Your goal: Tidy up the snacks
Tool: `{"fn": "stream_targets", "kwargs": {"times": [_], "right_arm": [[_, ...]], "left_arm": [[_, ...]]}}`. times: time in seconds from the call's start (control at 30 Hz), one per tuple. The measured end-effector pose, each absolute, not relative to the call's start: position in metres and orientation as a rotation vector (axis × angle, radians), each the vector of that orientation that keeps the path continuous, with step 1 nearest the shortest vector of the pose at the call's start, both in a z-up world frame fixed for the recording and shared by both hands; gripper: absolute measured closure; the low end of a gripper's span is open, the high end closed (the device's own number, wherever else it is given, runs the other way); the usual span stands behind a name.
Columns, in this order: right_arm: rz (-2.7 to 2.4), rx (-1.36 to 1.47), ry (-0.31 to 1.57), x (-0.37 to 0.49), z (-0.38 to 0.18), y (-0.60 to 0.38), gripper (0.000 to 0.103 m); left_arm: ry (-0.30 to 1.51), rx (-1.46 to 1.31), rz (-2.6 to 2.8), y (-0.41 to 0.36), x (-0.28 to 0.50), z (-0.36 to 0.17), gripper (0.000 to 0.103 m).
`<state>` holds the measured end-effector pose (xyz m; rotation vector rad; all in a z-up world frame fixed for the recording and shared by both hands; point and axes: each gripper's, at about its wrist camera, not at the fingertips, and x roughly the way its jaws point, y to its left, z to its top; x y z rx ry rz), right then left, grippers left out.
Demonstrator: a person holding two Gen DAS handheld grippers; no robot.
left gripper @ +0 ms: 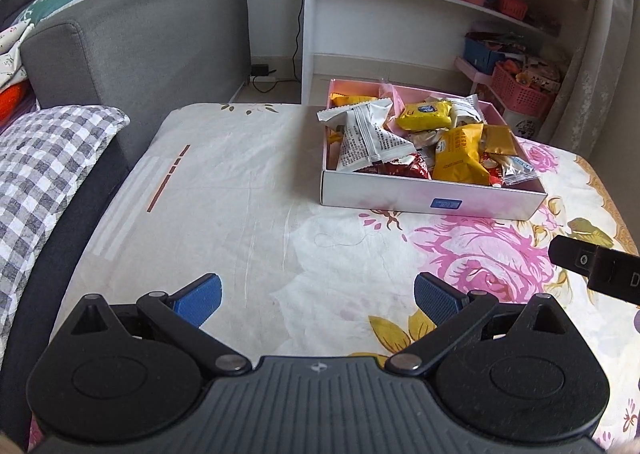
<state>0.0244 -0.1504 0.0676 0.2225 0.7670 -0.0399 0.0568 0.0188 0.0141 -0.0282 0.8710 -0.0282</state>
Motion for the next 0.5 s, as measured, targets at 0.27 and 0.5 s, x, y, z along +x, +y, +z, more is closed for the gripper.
{"fn": "stream_targets", "kwargs": {"times": [0.27, 0.5], "right_arm": [[0.024, 0.196, 0.802, 0.020, 0.067, -0.137, 0.002], [0.021, 0.183, 0.792, 0.017, 0.070, -0.134, 0.002]], "left_arm": [[0.899, -0.004, -0.017, 0.017, 0.056, 0.011, 0.000], [0.884, 0.004, 0.000, 0.017, 0.055, 0.014, 0.000]]}}
